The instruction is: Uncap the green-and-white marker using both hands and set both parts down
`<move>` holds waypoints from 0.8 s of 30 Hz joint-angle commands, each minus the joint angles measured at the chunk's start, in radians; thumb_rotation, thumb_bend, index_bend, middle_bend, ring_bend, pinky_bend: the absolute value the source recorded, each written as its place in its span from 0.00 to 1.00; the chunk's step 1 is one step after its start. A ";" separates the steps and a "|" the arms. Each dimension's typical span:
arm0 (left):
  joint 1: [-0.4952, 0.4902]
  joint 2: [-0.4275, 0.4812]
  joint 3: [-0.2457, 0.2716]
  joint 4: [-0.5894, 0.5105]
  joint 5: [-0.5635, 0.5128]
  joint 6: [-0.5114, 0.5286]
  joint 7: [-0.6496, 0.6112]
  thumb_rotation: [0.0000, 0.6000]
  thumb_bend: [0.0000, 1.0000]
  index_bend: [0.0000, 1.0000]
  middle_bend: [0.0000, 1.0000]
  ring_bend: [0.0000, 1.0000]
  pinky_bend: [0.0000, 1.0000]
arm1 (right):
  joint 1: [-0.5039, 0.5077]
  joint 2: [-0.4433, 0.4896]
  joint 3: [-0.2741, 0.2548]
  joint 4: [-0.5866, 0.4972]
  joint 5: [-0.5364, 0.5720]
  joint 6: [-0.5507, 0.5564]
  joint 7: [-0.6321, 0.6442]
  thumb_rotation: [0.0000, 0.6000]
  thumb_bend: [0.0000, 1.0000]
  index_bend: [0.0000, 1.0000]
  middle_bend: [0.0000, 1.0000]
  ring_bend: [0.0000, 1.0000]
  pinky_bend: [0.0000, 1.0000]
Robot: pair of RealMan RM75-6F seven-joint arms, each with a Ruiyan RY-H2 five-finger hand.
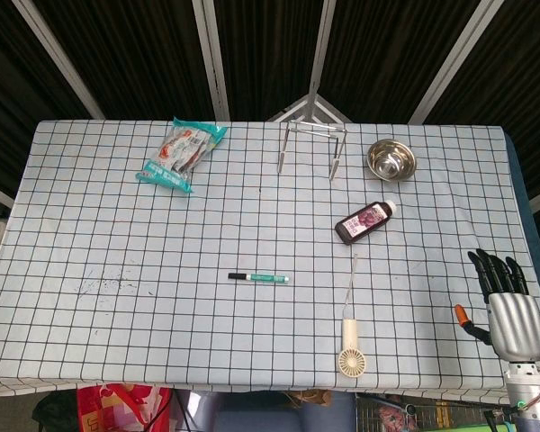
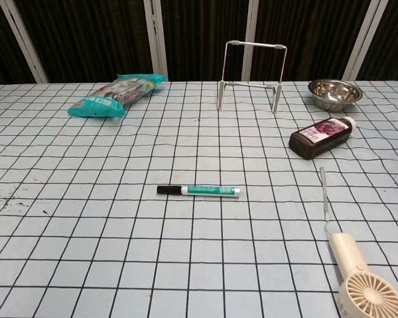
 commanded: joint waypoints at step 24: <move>0.009 -0.016 0.011 0.009 0.016 0.007 0.027 1.00 0.45 0.06 0.00 0.00 0.01 | 0.019 -0.059 0.010 -0.025 0.044 -0.029 -0.069 1.00 0.34 0.15 0.09 0.11 0.04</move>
